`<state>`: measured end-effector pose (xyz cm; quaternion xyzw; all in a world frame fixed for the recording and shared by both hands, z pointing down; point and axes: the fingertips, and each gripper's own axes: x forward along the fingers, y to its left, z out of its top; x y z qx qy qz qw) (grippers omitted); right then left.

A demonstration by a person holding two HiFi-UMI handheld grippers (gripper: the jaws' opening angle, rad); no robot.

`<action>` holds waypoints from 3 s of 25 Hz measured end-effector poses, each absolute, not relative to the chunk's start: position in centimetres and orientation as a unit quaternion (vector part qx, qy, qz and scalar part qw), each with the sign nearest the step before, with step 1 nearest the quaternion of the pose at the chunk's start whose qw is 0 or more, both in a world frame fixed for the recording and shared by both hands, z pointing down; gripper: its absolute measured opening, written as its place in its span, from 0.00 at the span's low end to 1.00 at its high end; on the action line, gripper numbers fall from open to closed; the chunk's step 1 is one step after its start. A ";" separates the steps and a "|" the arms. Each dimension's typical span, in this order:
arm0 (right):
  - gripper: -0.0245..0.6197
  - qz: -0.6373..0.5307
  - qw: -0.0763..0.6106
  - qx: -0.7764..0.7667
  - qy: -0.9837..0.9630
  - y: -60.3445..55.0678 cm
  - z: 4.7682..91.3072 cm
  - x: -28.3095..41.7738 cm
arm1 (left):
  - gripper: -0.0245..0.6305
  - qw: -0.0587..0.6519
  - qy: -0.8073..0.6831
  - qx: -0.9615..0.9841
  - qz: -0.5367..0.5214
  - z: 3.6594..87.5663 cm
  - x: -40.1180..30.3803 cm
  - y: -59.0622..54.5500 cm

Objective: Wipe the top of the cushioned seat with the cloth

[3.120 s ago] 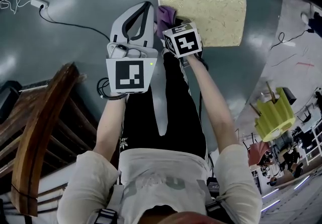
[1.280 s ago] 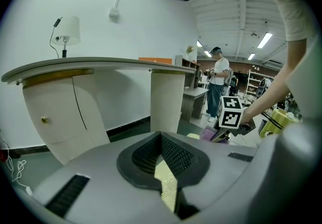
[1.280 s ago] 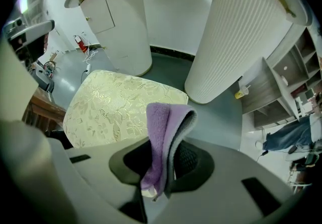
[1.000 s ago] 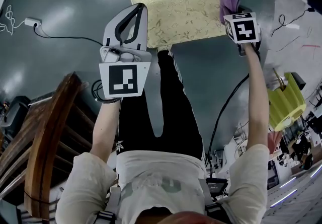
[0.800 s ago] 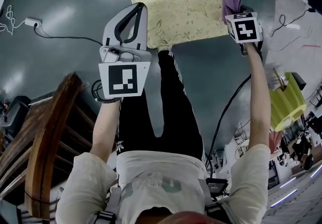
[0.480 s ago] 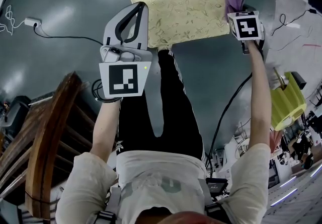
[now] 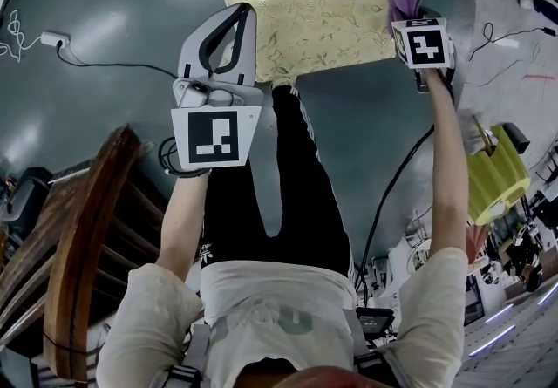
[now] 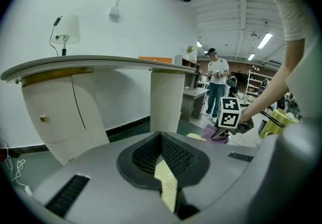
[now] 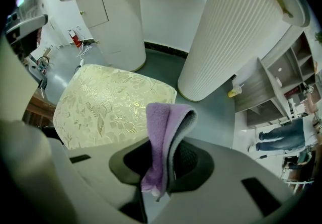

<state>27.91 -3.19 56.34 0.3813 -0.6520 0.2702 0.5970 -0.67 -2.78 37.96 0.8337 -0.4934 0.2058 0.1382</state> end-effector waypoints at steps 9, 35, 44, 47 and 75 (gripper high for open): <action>0.18 0.287 0.560 0.399 -0.667 -3.5 54.4 26.8 | 0.05 0.134 -0.494 0.835 0.204 37.3 -1.0 -2.4; 0.18 0.364 0.374 0.201 -0.829 11.5 45.8 -3.8 | 0.05 0.142 -0.535 0.806 0.210 38.0 -7.4 -0.8; 0.18 0.354 0.449 0.192 -0.797 14.3 55.2 -5.0 | 0.05 0.143 -0.537 0.802 0.216 39.0 -8.0 -0.8; 0.18 0.354 0.461 0.202 -0.788 14.0 56.2 -4.2 | 0.05 0.154 -0.543 0.800 0.203 38.8 -8.0 -1.1; 0.18 0.323 0.498 0.235 -0.770 11.3 55.8 7.1 | 0.05 0.144 -0.516 0.818 0.208 38.6 -3.6 -1.3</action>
